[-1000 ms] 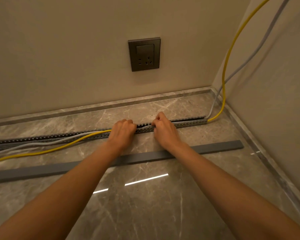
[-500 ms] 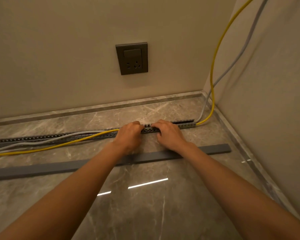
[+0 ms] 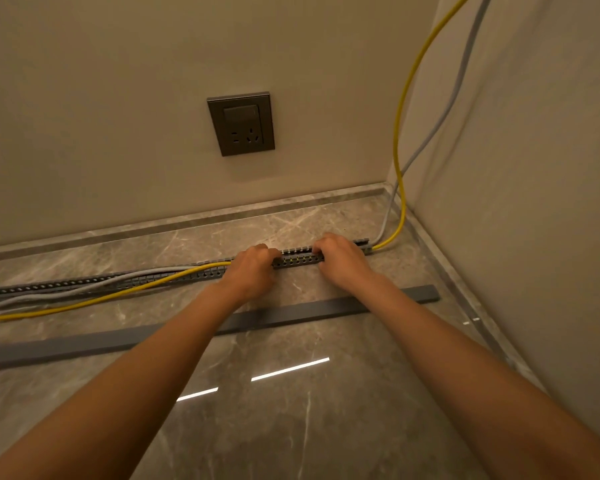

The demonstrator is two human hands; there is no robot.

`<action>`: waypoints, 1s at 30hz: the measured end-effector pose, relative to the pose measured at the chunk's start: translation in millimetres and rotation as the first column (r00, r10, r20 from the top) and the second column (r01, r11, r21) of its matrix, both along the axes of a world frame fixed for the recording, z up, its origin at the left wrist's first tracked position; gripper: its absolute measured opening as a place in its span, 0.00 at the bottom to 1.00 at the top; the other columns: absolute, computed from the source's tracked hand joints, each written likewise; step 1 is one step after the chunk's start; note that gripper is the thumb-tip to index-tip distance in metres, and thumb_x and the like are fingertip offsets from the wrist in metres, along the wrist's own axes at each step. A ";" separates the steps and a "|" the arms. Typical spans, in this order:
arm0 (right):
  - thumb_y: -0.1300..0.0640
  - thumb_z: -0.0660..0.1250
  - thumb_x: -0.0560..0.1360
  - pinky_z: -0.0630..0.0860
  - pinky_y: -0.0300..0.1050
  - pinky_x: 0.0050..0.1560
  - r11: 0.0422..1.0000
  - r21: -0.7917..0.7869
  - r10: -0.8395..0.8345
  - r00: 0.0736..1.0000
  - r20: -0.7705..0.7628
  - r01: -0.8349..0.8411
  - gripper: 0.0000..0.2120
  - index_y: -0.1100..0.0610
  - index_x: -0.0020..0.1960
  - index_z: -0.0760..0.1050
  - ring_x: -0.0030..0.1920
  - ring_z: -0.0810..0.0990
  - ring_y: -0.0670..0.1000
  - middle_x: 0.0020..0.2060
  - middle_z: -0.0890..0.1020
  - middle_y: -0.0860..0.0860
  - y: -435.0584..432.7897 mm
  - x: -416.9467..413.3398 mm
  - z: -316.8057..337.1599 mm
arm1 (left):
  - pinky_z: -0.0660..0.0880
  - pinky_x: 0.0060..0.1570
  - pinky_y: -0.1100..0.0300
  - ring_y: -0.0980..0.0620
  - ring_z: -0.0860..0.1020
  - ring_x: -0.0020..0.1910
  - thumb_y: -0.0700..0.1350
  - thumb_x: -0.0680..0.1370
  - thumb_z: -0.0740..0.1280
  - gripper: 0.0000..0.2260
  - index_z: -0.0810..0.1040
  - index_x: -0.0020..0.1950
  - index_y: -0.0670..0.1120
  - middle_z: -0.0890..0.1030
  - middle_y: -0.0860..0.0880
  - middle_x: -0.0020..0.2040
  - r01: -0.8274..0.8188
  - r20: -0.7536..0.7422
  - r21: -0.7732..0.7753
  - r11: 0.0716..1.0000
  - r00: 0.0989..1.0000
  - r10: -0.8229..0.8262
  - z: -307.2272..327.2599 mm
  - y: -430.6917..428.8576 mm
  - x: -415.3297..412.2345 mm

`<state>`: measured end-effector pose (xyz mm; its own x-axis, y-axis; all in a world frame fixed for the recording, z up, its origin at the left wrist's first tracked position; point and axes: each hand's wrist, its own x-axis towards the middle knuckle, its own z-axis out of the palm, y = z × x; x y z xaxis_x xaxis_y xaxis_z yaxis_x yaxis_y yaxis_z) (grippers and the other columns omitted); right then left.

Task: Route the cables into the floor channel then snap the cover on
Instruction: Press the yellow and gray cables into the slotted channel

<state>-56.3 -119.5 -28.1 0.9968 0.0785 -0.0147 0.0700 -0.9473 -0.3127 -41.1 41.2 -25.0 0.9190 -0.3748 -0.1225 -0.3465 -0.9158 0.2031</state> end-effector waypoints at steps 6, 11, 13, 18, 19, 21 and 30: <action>0.67 0.61 0.75 0.69 0.49 0.59 0.996 -0.078 0.047 0.994 0.095 -0.039 0.12 0.62 0.57 0.77 0.60 0.72 0.57 0.57 0.78 0.58 39.2 -1.4 -1.8 | 0.73 0.59 0.49 0.40 0.76 0.58 0.34 0.78 0.62 0.13 0.78 0.61 0.39 0.78 0.38 0.59 -0.244 0.105 -0.270 0.931 0.954 0.281 6.5 48.1 -5.8; 0.63 0.62 0.76 0.68 0.50 0.62 0.994 -0.027 0.108 0.991 0.073 -0.106 0.13 0.61 0.60 0.76 0.62 0.71 0.57 0.59 0.77 0.57 65.8 5.0 1.2 | 0.74 0.59 0.48 0.39 0.74 0.61 0.35 0.76 0.65 0.16 0.75 0.63 0.40 0.75 0.39 0.61 -0.302 0.095 -0.145 0.942 0.944 0.317 2.3 71.8 -6.3; 0.63 0.62 0.76 0.68 0.50 0.63 0.986 0.030 0.163 0.985 0.058 -0.165 0.14 0.61 0.61 0.75 0.62 0.71 0.57 0.60 0.76 0.57 95.6 8.2 4.6 | 0.73 0.58 0.48 0.38 0.74 0.60 0.36 0.76 0.65 0.15 0.75 0.62 0.40 0.75 0.38 0.61 -0.319 0.098 -0.036 0.947 0.942 0.321 0.9 98.7 -6.4; 0.65 0.63 0.76 0.70 0.48 0.61 0.965 0.151 0.215 0.977 0.007 -0.214 0.14 0.61 0.61 0.74 0.62 0.72 0.56 0.59 0.74 0.57 149.8 13.7 5.7 | 0.71 0.60 0.49 0.39 0.73 0.62 0.38 0.79 0.60 0.15 0.69 0.66 0.42 0.72 0.39 0.63 -0.302 0.117 0.216 0.928 0.952 0.283 0.6 146.2 -5.5; 0.65 0.64 0.76 0.70 0.49 0.60 0.967 0.157 0.204 0.979 0.004 -0.202 0.13 0.62 0.60 0.75 0.61 0.73 0.57 0.59 0.75 0.58 156.4 14.4 4.7 | 0.71 0.60 0.49 0.39 0.73 0.61 0.37 0.79 0.60 0.15 0.69 0.66 0.41 0.72 0.39 0.63 -0.288 0.121 0.227 0.930 0.956 0.266 1.1 152.5 -4.9; 0.64 0.64 0.76 0.71 0.50 0.60 0.973 0.171 0.160 0.987 0.000 -0.157 0.10 0.62 0.56 0.76 0.60 0.74 0.57 0.58 0.75 0.58 168.9 15.5 3.1 | 0.72 0.57 0.48 0.39 0.73 0.61 0.36 0.79 0.59 0.15 0.69 0.65 0.41 0.73 0.39 0.62 -0.240 0.114 0.222 0.945 0.969 0.219 1.0 166.1 -3.0; 0.62 0.66 0.75 0.72 0.50 0.57 0.982 0.190 0.013 1.000 0.028 -0.018 0.07 0.62 0.51 0.79 0.55 0.77 0.57 0.53 0.80 0.58 187.5 19.3 -1.4 | 0.74 0.51 0.50 0.41 0.78 0.54 0.39 0.79 0.60 0.12 0.73 0.62 0.44 0.79 0.42 0.57 0.060 0.100 0.234 0.970 0.991 -0.085 9.3 196.2 13.8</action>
